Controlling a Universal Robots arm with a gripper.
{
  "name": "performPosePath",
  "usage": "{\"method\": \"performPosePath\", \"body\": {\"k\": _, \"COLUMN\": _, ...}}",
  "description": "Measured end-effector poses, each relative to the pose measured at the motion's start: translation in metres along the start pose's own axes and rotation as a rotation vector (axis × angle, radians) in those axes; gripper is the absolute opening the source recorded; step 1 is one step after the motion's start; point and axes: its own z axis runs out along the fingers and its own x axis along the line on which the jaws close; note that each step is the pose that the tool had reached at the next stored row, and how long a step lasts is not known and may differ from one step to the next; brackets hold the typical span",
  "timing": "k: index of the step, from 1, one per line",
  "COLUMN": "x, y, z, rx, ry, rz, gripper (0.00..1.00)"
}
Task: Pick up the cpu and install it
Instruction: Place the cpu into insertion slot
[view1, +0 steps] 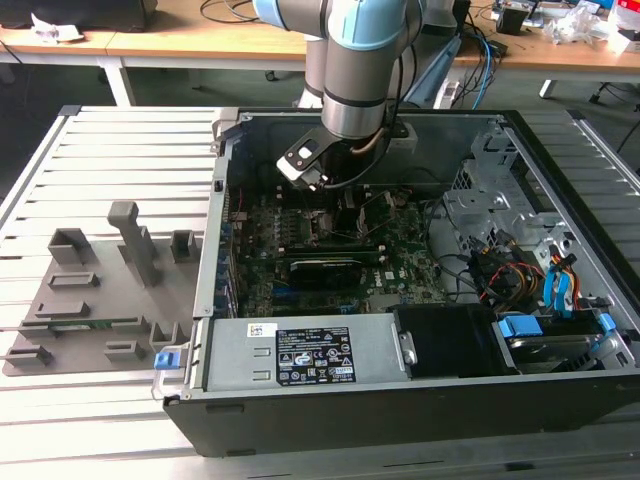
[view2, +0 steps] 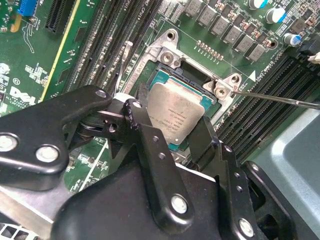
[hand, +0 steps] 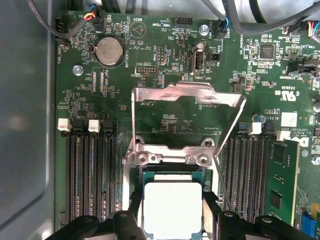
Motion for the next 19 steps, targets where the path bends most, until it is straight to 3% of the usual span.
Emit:
{"method": "performPosePath", "body": {"k": 2, "x": 0.0001, "y": -0.0001, "z": 0.0002, "rx": 0.0003, "ry": 0.0016, "rz": 0.000, "gripper": 0.61}}
{"method": "performPosePath", "body": {"k": 10, "x": 0.0024, "y": 0.0003, "z": 0.0007, "rx": -0.0010, "ry": 0.0030, "rz": 0.000, "gripper": 0.61}}
{"method": "performPosePath", "body": {"k": 17, "x": 0.0051, "y": 0.0001, "z": 0.0000, "rx": 0.0000, "ry": -0.0008, "rz": 0.000, "gripper": 0.61}}
{"method": "performPosePath", "body": {"k": 19, "x": 0.0046, "y": 0.0003, "z": -0.0062, "rx": -0.0018, "ry": 0.0020, "rz": 0.000, "gripper": 0.61}}
